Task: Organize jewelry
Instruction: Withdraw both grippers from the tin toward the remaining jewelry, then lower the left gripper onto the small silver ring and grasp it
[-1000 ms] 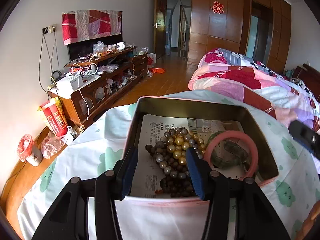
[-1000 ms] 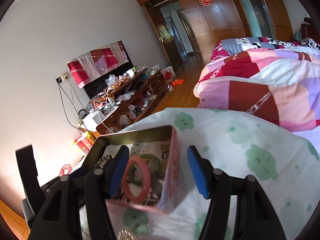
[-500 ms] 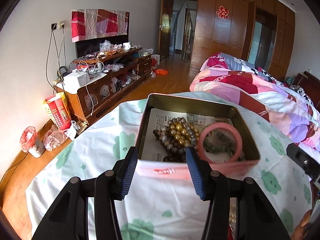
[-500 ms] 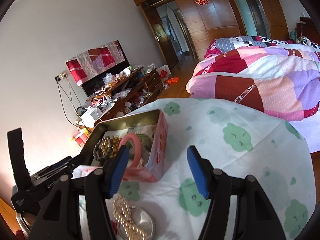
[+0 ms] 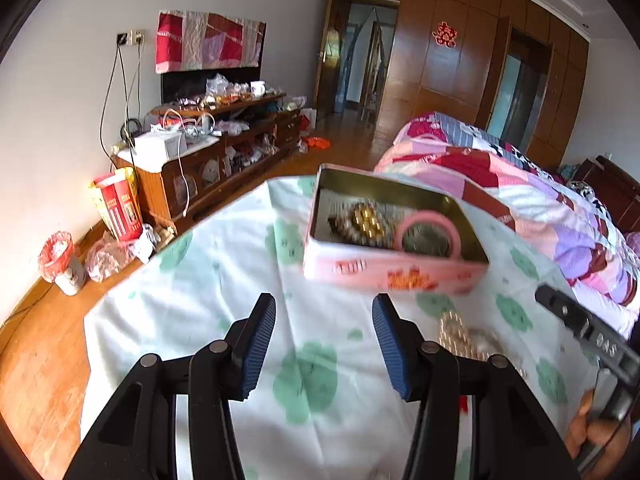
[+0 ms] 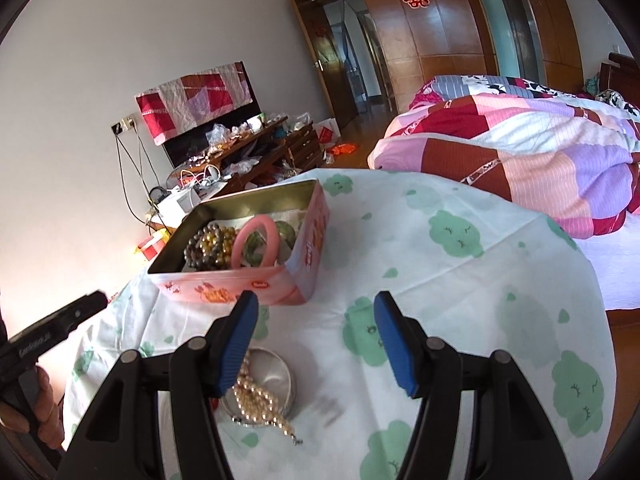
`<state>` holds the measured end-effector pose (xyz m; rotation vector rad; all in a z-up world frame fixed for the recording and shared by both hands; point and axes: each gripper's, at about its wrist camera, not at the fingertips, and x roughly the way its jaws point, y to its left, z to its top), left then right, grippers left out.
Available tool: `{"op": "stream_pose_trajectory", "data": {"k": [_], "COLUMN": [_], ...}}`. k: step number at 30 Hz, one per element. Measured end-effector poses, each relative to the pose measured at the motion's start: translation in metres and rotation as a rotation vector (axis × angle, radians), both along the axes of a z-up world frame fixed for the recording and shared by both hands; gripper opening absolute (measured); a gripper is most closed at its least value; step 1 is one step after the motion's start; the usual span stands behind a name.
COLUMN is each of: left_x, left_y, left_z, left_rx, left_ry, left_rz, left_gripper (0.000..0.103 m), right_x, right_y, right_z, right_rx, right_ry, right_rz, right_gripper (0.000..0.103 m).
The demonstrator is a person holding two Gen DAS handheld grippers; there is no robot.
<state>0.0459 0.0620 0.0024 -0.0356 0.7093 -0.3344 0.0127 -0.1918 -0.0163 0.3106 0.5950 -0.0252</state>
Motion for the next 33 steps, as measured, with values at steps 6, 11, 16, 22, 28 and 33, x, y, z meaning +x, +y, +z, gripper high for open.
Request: {"op": "stream_pose_trajectory", "data": {"k": [6, 11, 16, 22, 28, 33], "left_x": [-0.026, -0.05, -0.064, -0.068, -0.078, -0.08], "left_y": [0.001, -0.006, -0.01, -0.016, -0.025, -0.023], "left_z": [-0.015, -0.031, -0.048, -0.05, -0.052, -0.053], "left_rx": [-0.012, 0.03, 0.074, 0.089, 0.147, 0.164], "left_ry": [0.06, 0.118, 0.167, 0.159, 0.106, 0.088], "left_rz": [-0.061, -0.13, -0.147, -0.161, -0.174, -0.164], "left_gripper": [0.051, 0.051, 0.051, 0.051, 0.029, 0.019], "right_x": [-0.006, -0.012, -0.013, -0.016, -0.019, -0.019], "right_y": [-0.002, -0.004, 0.0, 0.001, 0.009, 0.01], "right_z": [-0.005, -0.005, -0.006, -0.007, -0.006, -0.006], "right_rx": [-0.01, 0.008, 0.009, 0.015, -0.008, -0.014], "right_ry": [0.038, 0.034, 0.035, 0.04, 0.039, 0.044], "right_rz": [0.014, 0.014, 0.031, 0.042, 0.064, 0.063], "right_gripper": [0.064, 0.064, 0.064, 0.064, 0.064, 0.064]}}
